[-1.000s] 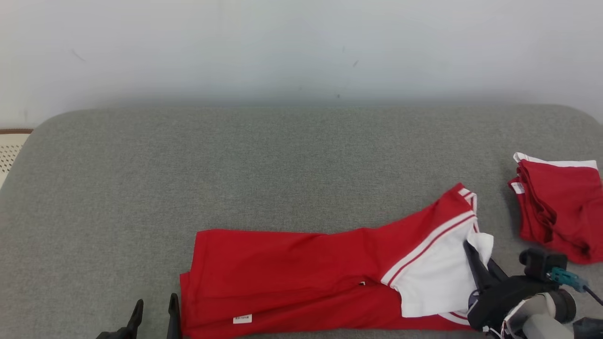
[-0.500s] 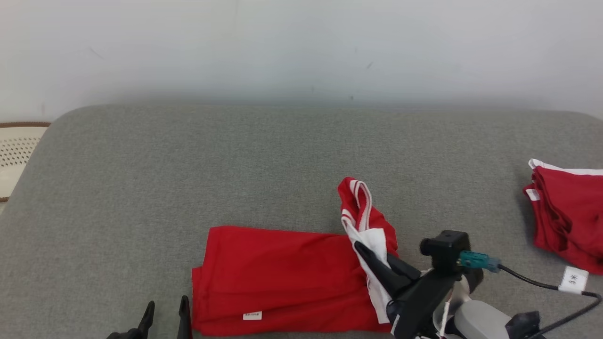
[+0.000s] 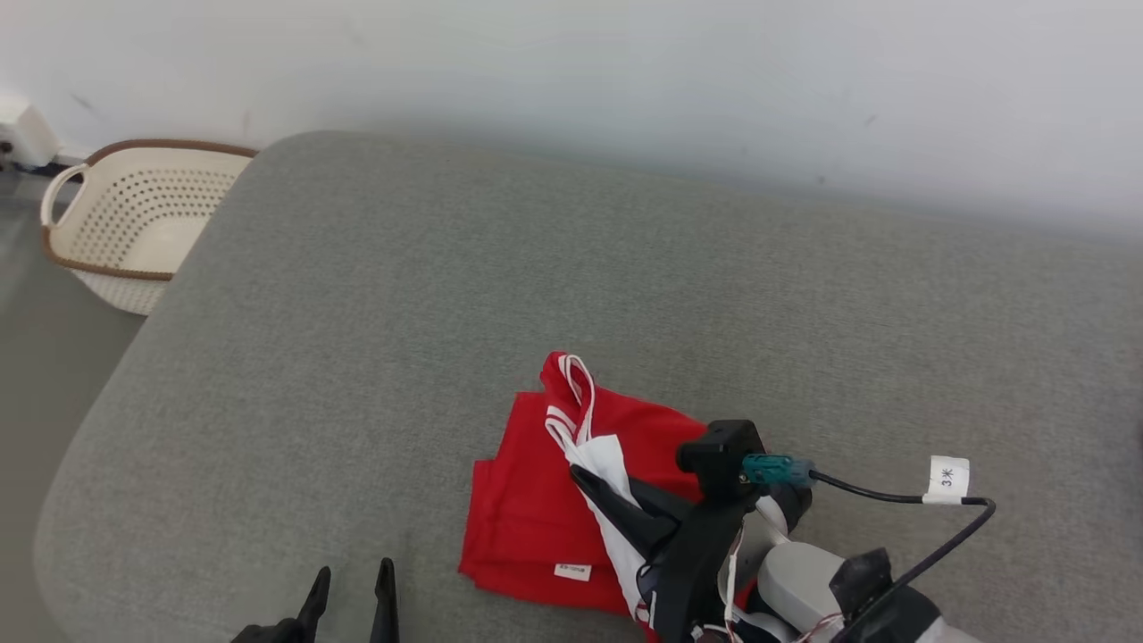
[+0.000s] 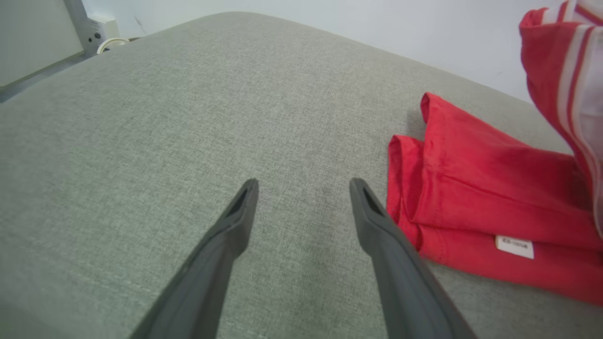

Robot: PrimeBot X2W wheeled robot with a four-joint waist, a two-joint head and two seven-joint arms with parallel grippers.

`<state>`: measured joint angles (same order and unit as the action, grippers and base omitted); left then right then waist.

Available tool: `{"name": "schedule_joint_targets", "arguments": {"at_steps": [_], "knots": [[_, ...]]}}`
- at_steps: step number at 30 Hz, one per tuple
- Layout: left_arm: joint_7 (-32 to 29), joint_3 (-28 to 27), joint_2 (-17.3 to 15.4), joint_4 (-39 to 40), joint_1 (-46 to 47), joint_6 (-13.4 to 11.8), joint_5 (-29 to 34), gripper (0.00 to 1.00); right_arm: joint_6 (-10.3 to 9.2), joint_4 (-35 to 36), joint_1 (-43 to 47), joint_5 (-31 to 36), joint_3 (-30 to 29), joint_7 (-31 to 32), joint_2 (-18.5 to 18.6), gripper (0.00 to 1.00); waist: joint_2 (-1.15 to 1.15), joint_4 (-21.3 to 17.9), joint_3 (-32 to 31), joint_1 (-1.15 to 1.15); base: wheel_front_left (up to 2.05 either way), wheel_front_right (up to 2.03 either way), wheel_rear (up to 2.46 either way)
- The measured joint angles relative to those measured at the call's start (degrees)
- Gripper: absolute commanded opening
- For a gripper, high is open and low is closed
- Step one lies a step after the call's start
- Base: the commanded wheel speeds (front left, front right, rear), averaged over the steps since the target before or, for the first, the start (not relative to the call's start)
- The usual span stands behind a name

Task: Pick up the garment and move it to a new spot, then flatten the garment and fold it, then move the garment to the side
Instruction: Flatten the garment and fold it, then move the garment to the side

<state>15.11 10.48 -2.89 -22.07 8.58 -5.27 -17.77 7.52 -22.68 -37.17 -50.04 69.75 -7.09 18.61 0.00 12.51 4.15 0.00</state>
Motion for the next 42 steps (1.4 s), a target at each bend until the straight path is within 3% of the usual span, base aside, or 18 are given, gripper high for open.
{"name": "schedule_joint_targets", "arguments": {"at_steps": [2,3,4,12,18,25,33,42], "knots": [[0.00,0.53,0.00,0.09,0.08,-0.21,-0.35,1.00,0.00,-2.83,-1.02,-0.52,0.62,-0.75,-1.11,0.00,0.00,1.52,0.33,0.00,0.00,0.00,0.00],[0.00,0.76,0.00,0.11,0.14,-0.23,-0.37,1.00,0.00,-4.33,-1.40,-0.94,0.47,-1.68,-1.76,0.41,0.00,2.27,0.51,0.00,0.00,0.00,0.00],[0.00,0.87,0.03,0.18,0.20,-0.36,-0.46,1.00,-0.01,-5.84,-1.55,-2.57,-0.08,-2.47,-2.49,0.98,0.00,2.95,0.69,0.00,0.00,0.00,0.00],[0.00,-0.22,0.00,0.27,0.21,-1.02,-0.69,1.00,-0.01,-11.02,-5.72,-6.00,-2.72,-7.20,-5.61,1.00,0.00,5.10,2.15,0.00,0.00,0.00,0.00],[0.00,-1.14,0.03,0.80,0.33,-1.33,-0.23,1.00,-0.01,-10.39,-6.09,-5.06,-14.18,-7.83,-1.98,1.00,0.00,2.76,2.07,0.00,0.00,0.00,0.00],[0.00,-2.00,0.01,1.09,0.81,-0.97,0.53,1.00,-0.01,-9.89,2.82,-1.66,-24.04,-7.88,1.92,1.00,0.00,-0.44,1.58,0.00,0.00,0.00,0.00],[0.00,-2.07,0.02,1.34,0.81,-0.97,0.69,1.00,-0.01,-9.33,12.18,-0.46,-24.79,-7.88,1.03,1.00,0.00,-2.41,1.37,0.00,0.00,0.00,0.00],[0.00,-1.79,0.02,1.07,0.81,-0.45,1.63,1.00,-0.01,-10.15,14.53,-2.30,-20.81,-7.88,-1.62,1.00,0.00,-1.90,1.11,0.00,0.00,0.00,0.00]]}}
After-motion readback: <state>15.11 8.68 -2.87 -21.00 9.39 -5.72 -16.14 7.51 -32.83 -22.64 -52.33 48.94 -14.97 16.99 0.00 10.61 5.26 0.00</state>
